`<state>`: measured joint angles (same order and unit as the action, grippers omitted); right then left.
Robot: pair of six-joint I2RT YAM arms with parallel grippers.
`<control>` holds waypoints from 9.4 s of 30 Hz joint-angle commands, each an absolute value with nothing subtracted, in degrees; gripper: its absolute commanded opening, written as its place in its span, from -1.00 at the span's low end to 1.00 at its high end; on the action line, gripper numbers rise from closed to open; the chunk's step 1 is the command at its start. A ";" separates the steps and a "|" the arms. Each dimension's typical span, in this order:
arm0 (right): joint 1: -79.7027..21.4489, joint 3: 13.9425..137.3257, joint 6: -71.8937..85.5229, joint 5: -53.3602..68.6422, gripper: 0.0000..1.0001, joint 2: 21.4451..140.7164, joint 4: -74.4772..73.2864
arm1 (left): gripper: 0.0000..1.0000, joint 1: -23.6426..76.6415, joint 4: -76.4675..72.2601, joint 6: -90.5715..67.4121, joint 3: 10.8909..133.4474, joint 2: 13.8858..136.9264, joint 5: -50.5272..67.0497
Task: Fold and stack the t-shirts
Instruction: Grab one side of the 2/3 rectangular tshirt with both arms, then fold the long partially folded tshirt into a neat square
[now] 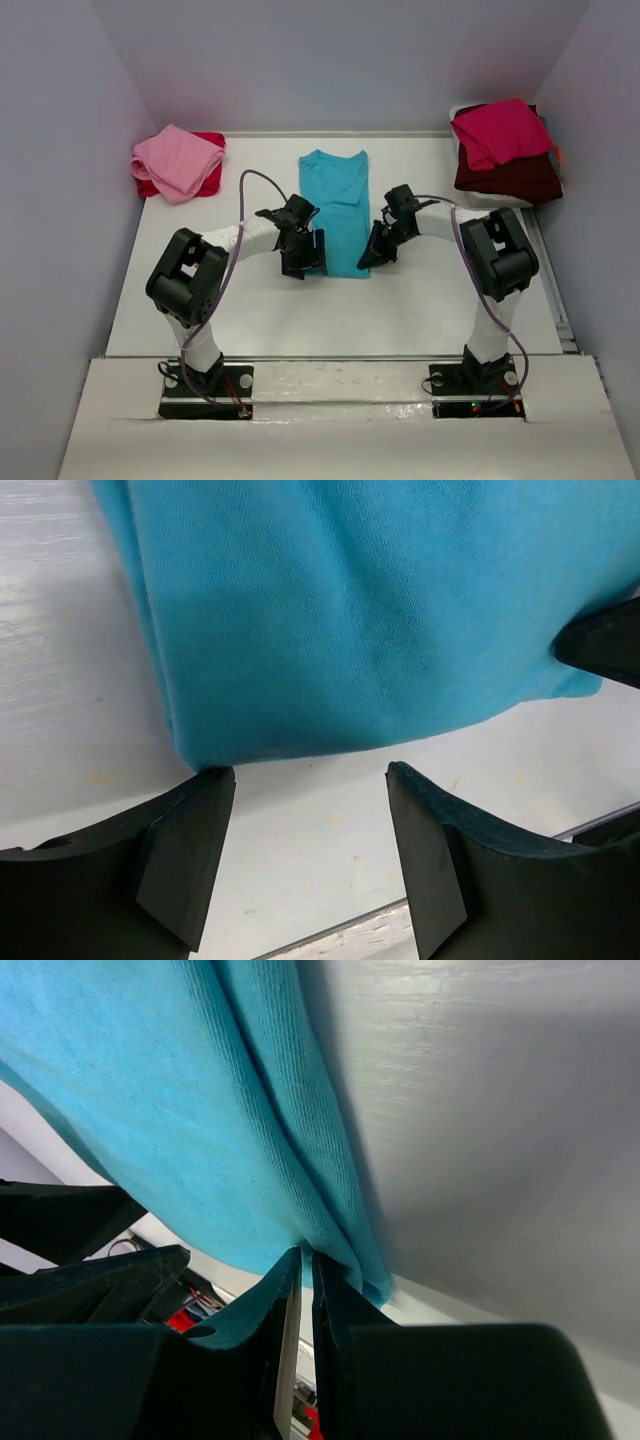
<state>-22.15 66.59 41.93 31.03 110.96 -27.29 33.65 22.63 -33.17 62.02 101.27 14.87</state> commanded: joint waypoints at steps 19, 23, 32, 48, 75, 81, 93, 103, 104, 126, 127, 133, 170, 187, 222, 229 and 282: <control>-22.59 71.81 38.41 26.54 -0.18 103.80 -35.42 | 0.65 30.24 30.59 -30.94 63.72 95.71 2.99; -22.59 71.02 38.67 26.72 -0.13 103.36 -35.16 | 0.65 29.71 29.01 -30.24 63.90 96.68 4.74; -22.59 65.75 39.46 26.63 0.01 101.52 -33.14 | 0.69 25.76 20.31 -28.65 60.03 98.17 14.58; -22.59 57.75 43.32 24.70 0.37 98.88 -29.01 | 0.67 20.21 9.58 -27.60 52.04 101.68 33.47; -22.59 54.05 46.67 26.72 0.11 104.59 -20.48 | 0.67 20.21 9.67 -28.83 41.31 98.88 33.22; -22.59 55.19 45.79 25.40 0.10 103.98 -22.41 | 0.67 20.21 5.98 -30.32 39.64 100.46 35.33; -22.59 55.46 44.21 21.89 0.08 101.34 -25.49 | 0.64 20.21 7.81 -29.71 45.96 104.24 32.00; -21.45 54.67 43.42 21.97 0.08 101.07 -25.58 | 0.64 19.16 15.64 -26.89 51.85 102.31 23.12; -21.45 54.67 43.42 21.89 0.08 101.07 -25.58 | 0.64 19.16 15.99 -26.72 52.03 102.39 22.85; -19.34 54.32 42.36 21.18 0.07 101.95 -25.23 | 0.61 19.16 10.55 -26.81 50.54 109.33 27.51; -19.34 54.23 42.36 21.18 0.07 102.13 -25.14 | 0.60 19.77 10.46 -26.81 50.62 109.34 27.60; -18.81 54.84 41.92 20.57 0.07 103.62 -24.61 | 0.60 20.30 10.46 -26.98 49.75 108.81 27.77; -18.81 57.13 38.77 25.22 -0.86 107.76 -24.25 | -0.89 22.94 6.50 -31.11 45.00 105.21 28.65; -18.81 53.44 32.96 28.21 -0.86 94.05 -34.97 | -0.89 30.32 10.37 -35.68 37.80 91.85 25.66; -18.81 66.42 30.59 25.75 -0.86 81.03 -46.15 | -0.89 39.29 29.09 -40.62 56.58 75.23 12.93; -18.81 76.28 29.62 24.26 -0.86 88.84 -46.93 | -0.89 35.43 30.58 -37.01 65.19 80.85 11.60; -16.00 142.57 31.03 23.29 0.43 143.62 -45.88 | -0.01 17.14 27.00 -27.85 108.55 119.53 0.35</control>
<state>-16.47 142.71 31.48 22.41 142.69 -48.51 17.89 31.09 -26.24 107.07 119.09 6.11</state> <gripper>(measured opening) 0.599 0.272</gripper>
